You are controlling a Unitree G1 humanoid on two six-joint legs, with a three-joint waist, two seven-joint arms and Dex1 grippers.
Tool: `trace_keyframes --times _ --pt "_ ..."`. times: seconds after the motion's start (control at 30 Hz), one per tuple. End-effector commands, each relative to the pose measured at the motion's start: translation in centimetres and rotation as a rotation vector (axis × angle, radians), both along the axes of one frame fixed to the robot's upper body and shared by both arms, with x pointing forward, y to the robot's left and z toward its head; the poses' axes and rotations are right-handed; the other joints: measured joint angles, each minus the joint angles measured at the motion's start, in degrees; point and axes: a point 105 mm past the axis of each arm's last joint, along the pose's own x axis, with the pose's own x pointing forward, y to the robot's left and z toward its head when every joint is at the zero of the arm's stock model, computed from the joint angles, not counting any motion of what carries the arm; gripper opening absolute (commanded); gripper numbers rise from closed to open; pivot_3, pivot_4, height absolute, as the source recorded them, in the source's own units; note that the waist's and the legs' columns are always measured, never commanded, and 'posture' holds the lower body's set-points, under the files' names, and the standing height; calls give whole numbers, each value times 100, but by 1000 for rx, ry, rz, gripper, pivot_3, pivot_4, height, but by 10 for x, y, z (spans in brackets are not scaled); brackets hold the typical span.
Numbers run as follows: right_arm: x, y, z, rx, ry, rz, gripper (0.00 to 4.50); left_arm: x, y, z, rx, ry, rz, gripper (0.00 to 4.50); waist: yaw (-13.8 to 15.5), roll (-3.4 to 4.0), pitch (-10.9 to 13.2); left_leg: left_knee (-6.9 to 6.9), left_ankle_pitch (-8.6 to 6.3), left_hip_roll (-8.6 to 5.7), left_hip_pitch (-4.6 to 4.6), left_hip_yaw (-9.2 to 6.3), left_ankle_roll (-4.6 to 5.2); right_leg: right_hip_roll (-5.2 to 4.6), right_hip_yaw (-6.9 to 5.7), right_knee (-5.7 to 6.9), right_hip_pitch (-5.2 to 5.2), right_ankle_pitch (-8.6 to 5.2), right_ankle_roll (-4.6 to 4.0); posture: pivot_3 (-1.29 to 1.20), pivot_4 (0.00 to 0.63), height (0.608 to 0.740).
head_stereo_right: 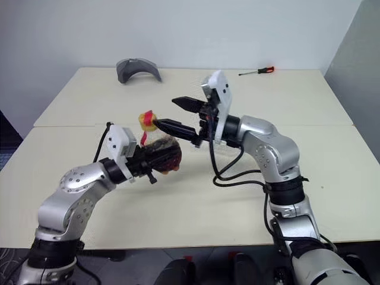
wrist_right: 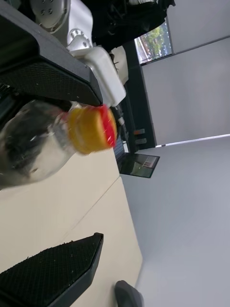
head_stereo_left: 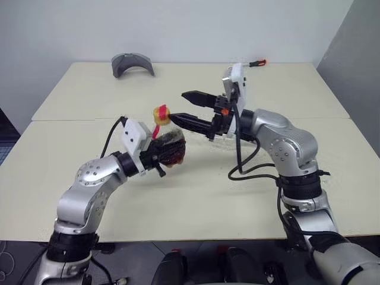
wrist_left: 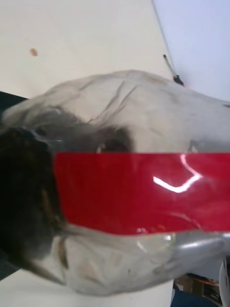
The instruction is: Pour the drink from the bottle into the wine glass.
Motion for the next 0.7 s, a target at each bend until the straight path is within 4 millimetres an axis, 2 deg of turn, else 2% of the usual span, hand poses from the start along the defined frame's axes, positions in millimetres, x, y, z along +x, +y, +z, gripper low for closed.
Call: trace_keyframes --times 0.03,0.27,0.67,0.7 --pt "-5 10 17 35 -54 10 4500 3 -2 12 9 -72 -22 864 -1 0 0 -1 1 0 0 0 -1 0 0 -2 0 0 0 0 150 740" --pt "-9 20 21 36 -64 50 4500 8 -2 13 7 -81 -25 864 5 0 0 0 -1 -1 -4 0 1 -2 0 -4 -2 0 0 0 150 740" --pt "-5 32 10 -21 -75 93 4500 9 -3 14 6 -86 -27 864 3 0 0 1 -1 -1 -3 -1 2 -1 -1 -1 -2 0 0 0 150 740" --pt "-4 32 11 -20 -76 95 4328 10 -3 14 6 -87 -27 864 3 0 0 1 -1 0 -3 -1 3 -1 -1 -1 -2 0 0 0 150 740"
